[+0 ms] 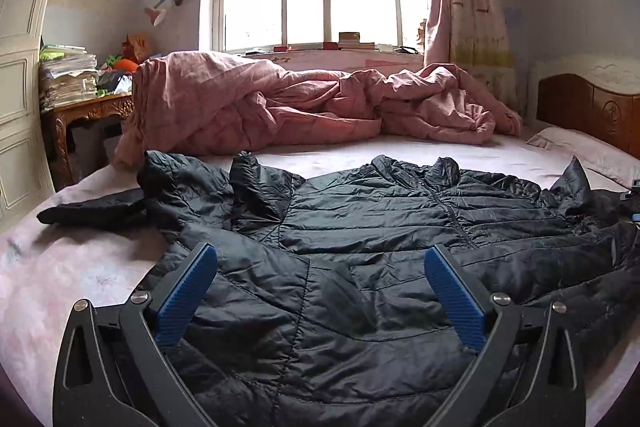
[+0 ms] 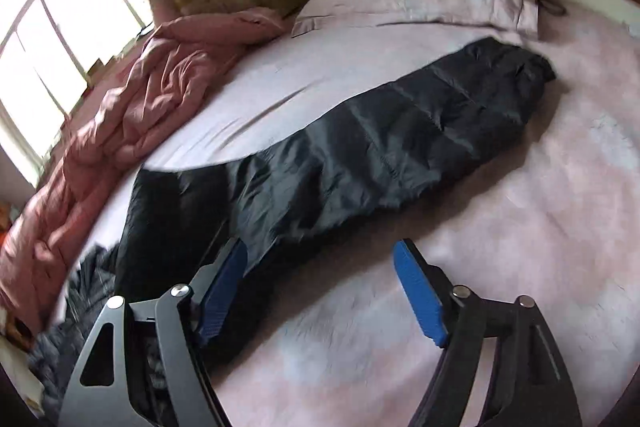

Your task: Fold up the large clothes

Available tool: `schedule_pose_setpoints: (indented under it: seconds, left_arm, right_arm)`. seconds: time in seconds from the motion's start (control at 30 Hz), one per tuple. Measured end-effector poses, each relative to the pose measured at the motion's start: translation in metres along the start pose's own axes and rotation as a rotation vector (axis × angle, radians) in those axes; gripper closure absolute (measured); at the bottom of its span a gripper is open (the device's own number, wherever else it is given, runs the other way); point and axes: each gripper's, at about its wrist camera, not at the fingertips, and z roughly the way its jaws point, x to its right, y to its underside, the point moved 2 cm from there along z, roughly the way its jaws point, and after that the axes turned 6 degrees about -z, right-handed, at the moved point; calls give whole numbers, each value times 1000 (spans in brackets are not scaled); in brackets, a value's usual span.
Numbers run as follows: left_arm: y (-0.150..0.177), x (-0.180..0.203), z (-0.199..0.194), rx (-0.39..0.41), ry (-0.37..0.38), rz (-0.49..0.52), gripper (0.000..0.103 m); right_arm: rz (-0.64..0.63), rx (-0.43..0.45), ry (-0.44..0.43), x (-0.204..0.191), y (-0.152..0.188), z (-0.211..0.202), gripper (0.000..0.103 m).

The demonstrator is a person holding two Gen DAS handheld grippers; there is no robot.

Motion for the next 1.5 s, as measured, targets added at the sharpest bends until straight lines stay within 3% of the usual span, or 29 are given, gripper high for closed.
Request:
schedule_pose_setpoints:
  seconds: [0.07, 0.13, 0.2, 0.23, 0.3, 0.4, 0.57, 0.67, 0.8, 1.0, 1.2, 1.33, 1.37, 1.43, 1.47, 1.5]
  left_arm:
    - [0, -2, 2, -8, 0, 1, 0]
    - [0, -1, 4, -13, 0, 5, 1]
    - [0, -1, 4, -12, 2, 7, 0]
    - [-1, -2, 4, -10, 3, 6, 0]
    - [-1, -2, 3, -6, 2, 7, 0]
    - [-1, 0, 2, 1, -2, 14, 0]
    - [-1, 0, 1, 9, -14, 19, 0]
    - [-2, -1, 0, 13, -24, 17, 0]
    - [-2, -2, -3, 22, -27, 10, 0]
    - [-1, -5, -1, 2, -16, -7, 0]
    - [-1, -9, 1, -12, -20, -30, 1]
    - [-1, -8, 4, -26, -16, -22, 0]
    - [-1, -7, 4, -25, -15, -19, 1]
    - [-1, -6, 4, -24, -15, -13, 0]
    - [-1, -5, 4, -24, -13, -10, 1]
    - [-1, -4, 4, -23, -10, -7, 0]
  right_arm:
    - [49, 13, -14, 10, -7, 7, 28]
    - [85, 12, 9, 19, -11, 13, 37]
    - [104, 8, 49, 27, -13, 18, 65]
    - [110, 16, 78, 28, -13, 17, 72]
    - [90, 46, 62, 23, -15, 10, 97]
    - [-3, 99, 31, -3, -25, -22, 98]
    - [-191, 175, -96, -90, -28, -92, 99]
    - [-314, 184, -181, -156, -7, -127, 99]
    - [-415, 147, -284, -220, 34, -146, 98]
    - [-544, 19, -382, -303, 114, -119, 98]
    - [-594, -98, -458, -347, 201, -78, 98]
    - [-642, -127, -401, -360, 236, -63, 98]
    - [-642, -146, -400, -360, 239, -61, 95]
    - [-621, -172, -409, -356, 238, -62, 75]
    - [-606, -167, -420, -352, 235, -66, 56]
    - [-587, -140, -433, -346, 231, -71, 43]
